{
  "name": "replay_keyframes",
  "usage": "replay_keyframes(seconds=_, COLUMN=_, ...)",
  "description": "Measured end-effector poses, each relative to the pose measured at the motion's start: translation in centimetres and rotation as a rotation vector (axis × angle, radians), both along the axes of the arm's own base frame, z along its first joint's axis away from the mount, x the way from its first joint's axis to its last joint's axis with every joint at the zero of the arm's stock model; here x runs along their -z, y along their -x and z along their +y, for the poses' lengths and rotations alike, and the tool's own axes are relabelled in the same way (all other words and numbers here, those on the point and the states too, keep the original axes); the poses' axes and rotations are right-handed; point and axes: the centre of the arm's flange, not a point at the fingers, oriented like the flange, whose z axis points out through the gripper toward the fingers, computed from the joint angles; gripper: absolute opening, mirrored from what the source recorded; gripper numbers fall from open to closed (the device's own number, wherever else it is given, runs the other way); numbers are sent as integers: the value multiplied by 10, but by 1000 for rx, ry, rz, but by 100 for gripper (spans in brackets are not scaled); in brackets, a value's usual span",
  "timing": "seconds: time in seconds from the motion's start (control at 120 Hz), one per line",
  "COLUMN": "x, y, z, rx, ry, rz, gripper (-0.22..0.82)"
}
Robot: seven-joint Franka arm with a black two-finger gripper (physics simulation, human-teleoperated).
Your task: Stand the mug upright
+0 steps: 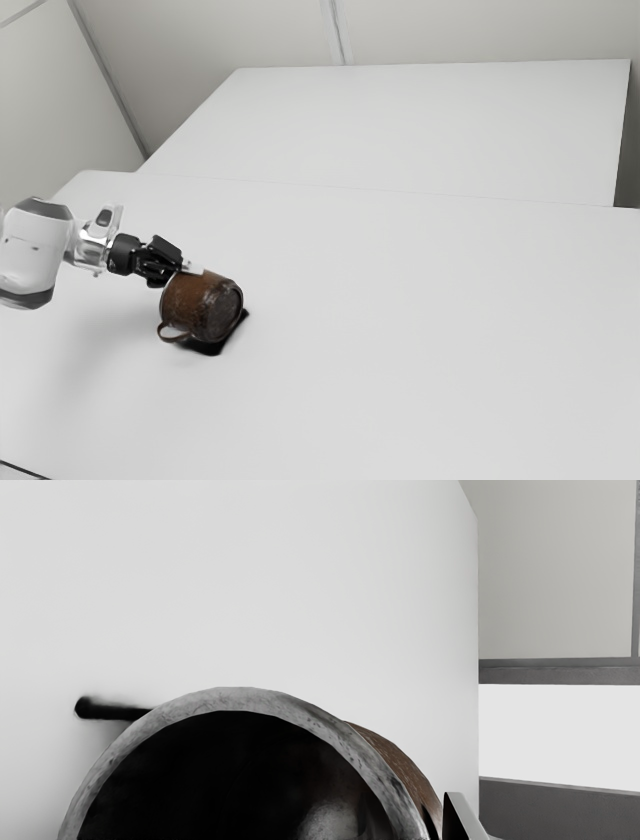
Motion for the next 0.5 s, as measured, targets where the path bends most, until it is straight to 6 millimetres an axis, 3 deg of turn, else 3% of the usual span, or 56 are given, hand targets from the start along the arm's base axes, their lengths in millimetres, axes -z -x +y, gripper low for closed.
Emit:
replay_keyframes(seconds=0.175, x=-10, y=-1, z=0, rx=5, ry=-8, rz=-35, gripper=-14)
replay_keyframes(seconds=0.358, x=-37, y=-16, z=-15, rx=51, ry=-29, rz=-100, gripper=-17)
replay_keyframes(seconds=0.5, x=-94, y=-56, z=-50, rx=205, ry=-181, rz=-189, gripper=-17)
